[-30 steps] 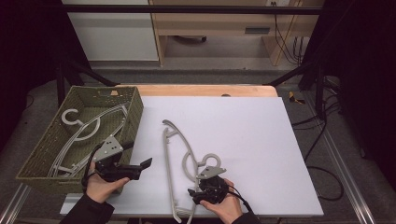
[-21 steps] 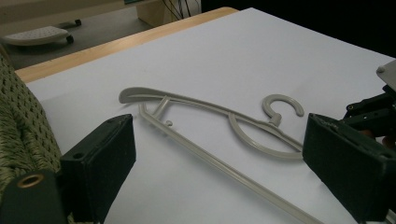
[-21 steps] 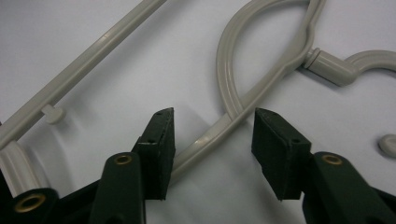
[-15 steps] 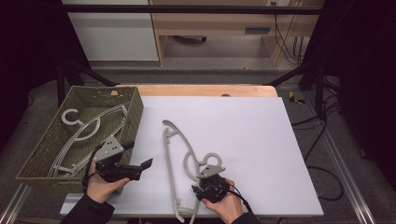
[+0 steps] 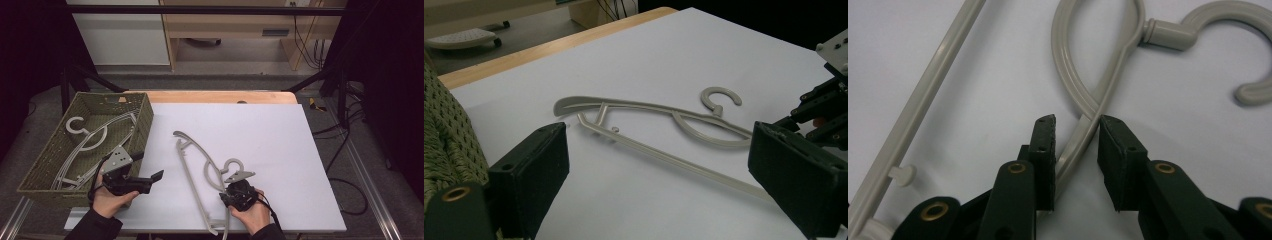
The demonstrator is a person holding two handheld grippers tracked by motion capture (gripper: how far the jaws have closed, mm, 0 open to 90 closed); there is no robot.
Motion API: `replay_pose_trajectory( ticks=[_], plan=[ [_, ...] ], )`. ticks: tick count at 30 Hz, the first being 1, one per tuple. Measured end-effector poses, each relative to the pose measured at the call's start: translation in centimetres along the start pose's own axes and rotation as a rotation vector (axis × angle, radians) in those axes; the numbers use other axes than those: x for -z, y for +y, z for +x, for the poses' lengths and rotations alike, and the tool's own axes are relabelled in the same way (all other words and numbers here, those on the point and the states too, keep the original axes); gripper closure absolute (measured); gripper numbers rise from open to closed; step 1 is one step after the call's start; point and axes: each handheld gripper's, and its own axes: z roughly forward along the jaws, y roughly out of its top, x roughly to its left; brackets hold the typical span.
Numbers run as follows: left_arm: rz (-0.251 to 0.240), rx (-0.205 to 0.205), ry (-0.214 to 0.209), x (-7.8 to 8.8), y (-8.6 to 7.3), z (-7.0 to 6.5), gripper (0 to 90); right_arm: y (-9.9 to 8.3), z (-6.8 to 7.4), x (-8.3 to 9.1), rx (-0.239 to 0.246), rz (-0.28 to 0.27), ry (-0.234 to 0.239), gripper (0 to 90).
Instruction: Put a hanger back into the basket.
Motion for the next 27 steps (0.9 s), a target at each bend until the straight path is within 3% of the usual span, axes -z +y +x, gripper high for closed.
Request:
replay_pose_trajectory(
  ticks=[2, 6, 7, 12, 14, 16, 20, 27],
  plan=[
    [0.001, 0.000, 0.000, 0.0, 0.0, 0.0, 9.3, 0.0, -0.5, 0.2, -0.004, 0.003, -0.011, 71.4],
    [0.001, -0.001, -0.001, 0.0, 0.0, -0.1, 9.4, -0.1, -1.2, 0.7, -0.068, 0.011, -0.017, 75.5],
    [0.002, -0.003, -0.001, 0.0, 0.0, -0.1, 9.4, -0.2, -1.7, 0.8, -0.054, 0.014, -0.029, 76.3],
    [0.005, -0.005, -0.003, -0.1, 0.0, -0.2, 9.4, -0.4, -2.9, 1.3, -0.086, 0.020, -0.049, 79.1],
    [0.006, -0.004, -0.003, -0.1, 0.0, -0.2, 9.5, -0.5, -3.5, 1.5, -0.072, 0.029, -0.068, 80.0],
    [0.006, -0.004, -0.003, -0.1, 0.0, -0.2, 9.5, -0.5, -3.8, 1.7, -0.098, 0.028, -0.069, 80.9],
    [0.008, -0.005, -0.004, -0.2, -0.1, -0.3, 9.5, -0.7, -4.7, 1.9, -0.081, 0.029, -0.110, 81.2],
    [0.014, -0.008, -0.007, -0.3, -0.1, -0.4, 9.6, -0.7, -4.6, 1.4, -0.069, 0.036, -0.123, 76.6]
  ],
)
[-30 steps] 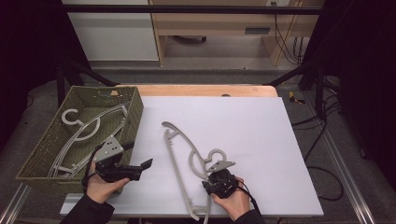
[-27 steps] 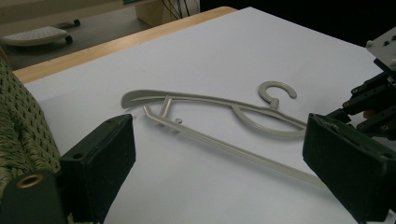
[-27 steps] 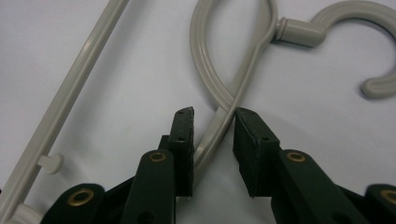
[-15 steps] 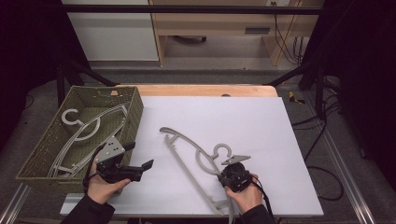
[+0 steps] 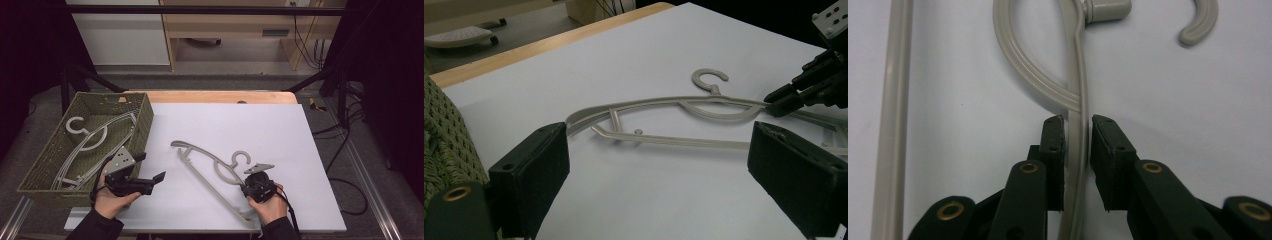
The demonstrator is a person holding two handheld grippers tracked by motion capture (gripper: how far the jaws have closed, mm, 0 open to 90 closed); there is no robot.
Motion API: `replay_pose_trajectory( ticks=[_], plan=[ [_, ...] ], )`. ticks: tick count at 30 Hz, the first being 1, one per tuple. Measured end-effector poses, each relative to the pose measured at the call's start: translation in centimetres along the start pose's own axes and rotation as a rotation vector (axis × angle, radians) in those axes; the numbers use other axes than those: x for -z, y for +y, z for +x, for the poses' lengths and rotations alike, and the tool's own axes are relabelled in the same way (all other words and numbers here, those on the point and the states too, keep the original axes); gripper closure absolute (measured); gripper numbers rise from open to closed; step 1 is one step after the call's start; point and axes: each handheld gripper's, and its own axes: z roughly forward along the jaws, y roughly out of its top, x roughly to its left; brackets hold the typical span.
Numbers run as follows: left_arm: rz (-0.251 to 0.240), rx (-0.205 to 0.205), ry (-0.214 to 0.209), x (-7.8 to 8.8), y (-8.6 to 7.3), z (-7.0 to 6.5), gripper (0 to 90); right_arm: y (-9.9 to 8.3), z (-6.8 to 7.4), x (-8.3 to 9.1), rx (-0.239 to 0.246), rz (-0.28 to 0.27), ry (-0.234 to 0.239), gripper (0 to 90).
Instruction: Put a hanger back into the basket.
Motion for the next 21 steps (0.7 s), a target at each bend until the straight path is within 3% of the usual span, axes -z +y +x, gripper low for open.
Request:
replay_pose_trajectory(
  ticks=[7, 14, 17, 21],
  plan=[
    [0.008, -0.004, -0.004, -0.1, 0.0, -0.1, 9.7, 0.1, -0.3, 0.1, -0.012, 0.010, 0.010, 81.4],
    [0.013, -0.008, -0.007, -0.3, -0.1, -0.2, 9.8, 0.0, -1.7, 0.2, -0.008, 0.007, 0.073, 81.3],
    [0.016, -0.008, -0.009, -0.3, -0.1, -0.3, 9.8, -0.1, -2.0, 0.3, 0.007, 0.006, 0.065, 79.8],
    [0.015, -0.010, -0.012, -0.3, -0.1, -0.4, 9.8, -0.3, -2.1, 1.0, -0.024, 0.001, 0.085, 72.4]
  ],
)
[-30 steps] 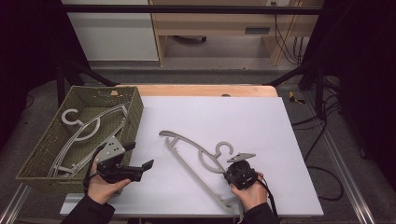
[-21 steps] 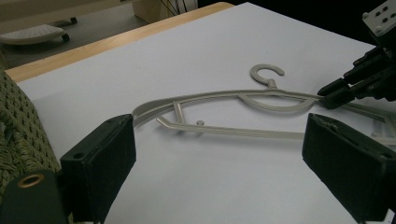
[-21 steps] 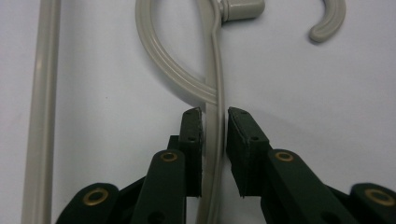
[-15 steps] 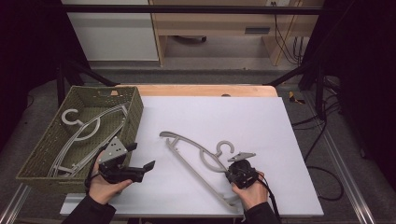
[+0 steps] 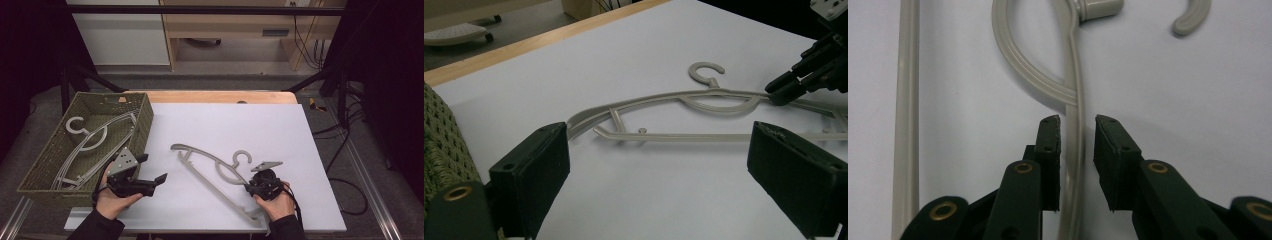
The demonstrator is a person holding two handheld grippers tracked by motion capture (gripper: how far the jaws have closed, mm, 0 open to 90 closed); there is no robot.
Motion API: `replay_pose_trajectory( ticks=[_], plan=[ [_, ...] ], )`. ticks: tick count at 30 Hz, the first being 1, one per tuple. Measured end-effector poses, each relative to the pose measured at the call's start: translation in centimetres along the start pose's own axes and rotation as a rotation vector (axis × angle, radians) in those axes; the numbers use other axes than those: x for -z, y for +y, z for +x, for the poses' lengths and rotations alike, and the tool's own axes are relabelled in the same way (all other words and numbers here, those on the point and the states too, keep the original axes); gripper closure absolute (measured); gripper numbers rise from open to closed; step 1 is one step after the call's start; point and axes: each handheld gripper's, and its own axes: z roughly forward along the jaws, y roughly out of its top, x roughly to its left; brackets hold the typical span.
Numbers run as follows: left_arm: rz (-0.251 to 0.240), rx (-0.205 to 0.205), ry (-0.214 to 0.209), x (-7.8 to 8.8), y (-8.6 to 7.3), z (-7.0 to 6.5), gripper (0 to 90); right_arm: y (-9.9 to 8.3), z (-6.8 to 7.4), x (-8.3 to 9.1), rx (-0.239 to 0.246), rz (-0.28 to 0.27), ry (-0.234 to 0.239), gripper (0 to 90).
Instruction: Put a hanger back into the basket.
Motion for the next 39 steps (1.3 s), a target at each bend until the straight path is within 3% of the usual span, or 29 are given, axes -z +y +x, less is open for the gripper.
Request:
replay_pose_trajectory(
  ticks=[1, 2, 3, 7, 9, 10, 11, 12, 17, 24, 25, 26, 28, 31, 34, 39],
  plan=[
    [0.003, -0.002, -0.001, 0.0, 0.0, 0.0, 9.9, -0.1, -0.1, 0.2, 0.011, 0.003, -0.019, 71.7],
    [0.004, -0.002, -0.002, -0.1, 0.0, -0.1, 9.9, -0.1, 0.0, 0.2, -0.011, 0.003, -0.024, 71.1],
    [0.007, -0.003, -0.003, -0.1, -0.1, -0.1, 9.8, -0.2, -0.1, 0.2, -0.005, 0.007, -0.010, 70.9],
    [0.010, -0.004, -0.004, -0.2, -0.1, -0.1, 9.9, -0.4, 0.1, -0.1, 0.017, 0.034, -0.034, 71.6],
    [0.010, -0.002, -0.003, -0.2, -0.1, -0.1, 9.9, -0.3, 0.4, -0.2, 0.003, 0.029, -0.015, 72.2],
    [0.011, -0.004, -0.002, -0.2, -0.1, -0.1, 9.8, -0.3, 0.3, -0.3, 0.034, 0.031, -0.039, 73.7],
    [0.012, -0.004, -0.002, -0.3, -0.1, -0.1, 9.9, -0.2, 0.6, -0.4, 0.016, 0.028, -0.053, 74.6],
    [0.013, -0.004, -0.003, -0.3, -0.1, -0.2, 9.9, -0.2, 0.6, -0.3, 0.043, 0.036, -0.063, 76.5],
    [0.023, -0.010, -0.005, -0.6, -0.1, -0.3, 9.9, 0.1, 1.1, -0.5, 0.044, 0.055, -0.091, 81.5],
    [0.024, -0.015, -0.011, -0.5, -0.1, -0.4, 9.9, 0.4, 0.4, -0.4, 0.014, 0.062, -0.042, 81.9],
    [0.023, -0.014, -0.011, -0.5, -0.1, -0.3, 9.9, 0.4, 0.4, -0.3, -0.025, 0.056, -0.028, 82.0],
    [0.023, -0.014, -0.011, -0.5, -0.1, -0.3, 10.0, 0.4, -0.1, -0.2, 0.006, 0.042, -0.015, 82.0],
    [0.022, -0.014, -0.011, -0.5, -0.1, -0.3, 10.0, 0.5, -0.3, 0.2, -0.042, 0.033, 0.015, 82.1],
    [0.025, -0.017, -0.013, -0.5, -0.1, -0.4, 10.0, 0.5, -0.9, 1.0, -0.024, 0.002, 0.048, 82.2],
    [0.025, -0.017, -0.014, -0.6, -0.1, -0.4, 10.0, 0.5, -1.0, 1.5, -0.033, -0.023, 0.064, 82.2],
    [0.027, -0.020, -0.016, -0.6, -0.1, -0.5, 10.1, 0.4, -0.9, 0.8, -0.011, 0.017, 0.036, 82.0]
  ],
)
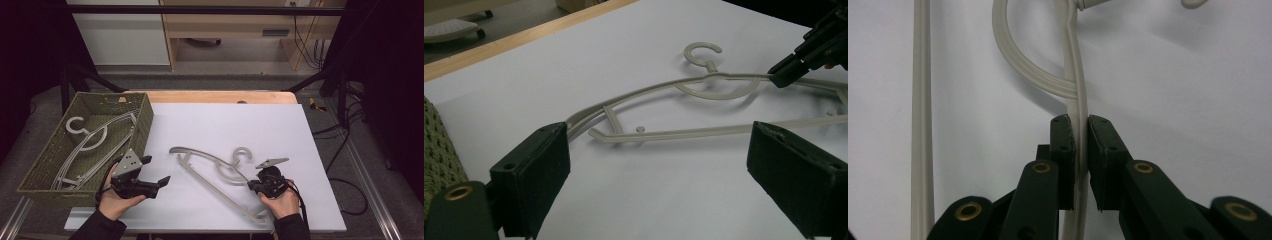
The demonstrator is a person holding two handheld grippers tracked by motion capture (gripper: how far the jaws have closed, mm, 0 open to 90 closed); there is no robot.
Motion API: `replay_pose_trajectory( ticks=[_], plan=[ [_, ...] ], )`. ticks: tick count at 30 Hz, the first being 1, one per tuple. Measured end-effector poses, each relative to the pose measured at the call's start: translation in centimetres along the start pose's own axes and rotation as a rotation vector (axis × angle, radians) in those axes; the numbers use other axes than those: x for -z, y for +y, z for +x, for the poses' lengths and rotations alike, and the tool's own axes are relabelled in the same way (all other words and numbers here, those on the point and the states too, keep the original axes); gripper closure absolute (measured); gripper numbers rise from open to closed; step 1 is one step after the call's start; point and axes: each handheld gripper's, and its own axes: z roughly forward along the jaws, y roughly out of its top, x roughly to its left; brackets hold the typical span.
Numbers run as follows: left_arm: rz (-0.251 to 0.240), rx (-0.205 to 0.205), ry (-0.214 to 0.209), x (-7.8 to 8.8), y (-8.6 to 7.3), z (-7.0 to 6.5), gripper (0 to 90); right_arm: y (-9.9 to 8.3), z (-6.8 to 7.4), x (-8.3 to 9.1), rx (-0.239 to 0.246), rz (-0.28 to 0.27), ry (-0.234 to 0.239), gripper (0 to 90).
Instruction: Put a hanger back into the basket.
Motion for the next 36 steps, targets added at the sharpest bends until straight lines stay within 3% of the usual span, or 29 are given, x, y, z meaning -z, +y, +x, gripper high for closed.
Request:
replay_pose_trajectory(
  ticks=[8, 10, 11, 12, 14, 19, 22, 24, 27, 32, 35, 36],
  plan=[
    [0.007, -0.004, -0.002, -0.2, 0.0, -0.1, 10.2, 0.0, 0.2, -1.7, 0.047, -0.023, -0.015, 81.6],
    [0.009, -0.004, -0.003, -0.2, -0.1, -0.1, 10.2, -0.1, 0.4, -1.7, 0.030, -0.032, -0.026, 81.2],
    [0.011, -0.003, -0.003, -0.2, -0.1, -0.1, 10.2, -0.2, 0.2, -1.7, 0.060, -0.028, -0.028, 81.0],
    [0.012, -0.003, -0.004, -0.3, -0.1, -0.1, 10.2, -0.2, 0.5, -1.6, 0.039, -0.041, -0.022, 78.2],
    [0.013, -0.005, -0.005, -0.3, -0.1, -0.2, 10.2, -0.4, 0.3, -1.3, 0.052, -0.047, -0.049, 71.3],
    [0.015, -0.008, -0.008, -0.3, -0.1, -0.3, 10.2, -1.5, 0.3, 0.4, 0.018, -0.054, -0.037, 67.1],
    [0.011, -0.005, -0.008, -0.2, -0.1, -0.4, 10.2, -2.3, 0.4, 0.6, -0.001, -0.035, -0.012, 69.1],
    [0.010, -0.006, -0.009, -0.2, 0.0, -0.4, 10.2, -2.7, 0.3, 0.4, 0.017, -0.013, -0.028, 71.9],
    [0.011, -0.005, -0.007, -0.2, -0.1, -0.4, 10.2, -2.9, 0.8, 0.4, 0.002, 0.001, -0.025, 77.0],
    [0.019, -0.006, -0.008, -0.4, -0.1, -0.4, 10.2, -2.6, 1.1, 0.3, 0.012, 0.030, -0.073, 81.0],
    [0.025, -0.010, -0.011, -0.6, -0.2, -0.5, 10.2, -2.2, 1.4, 0.3, -0.048, 0.054, -0.084, 82.4],
    [0.026, -0.013, -0.011, -0.6, -0.2, -0.5, 10.2, -2.2, 1.2, 0.2, -0.029, 0.057, -0.089, 82.5]
  ],
)
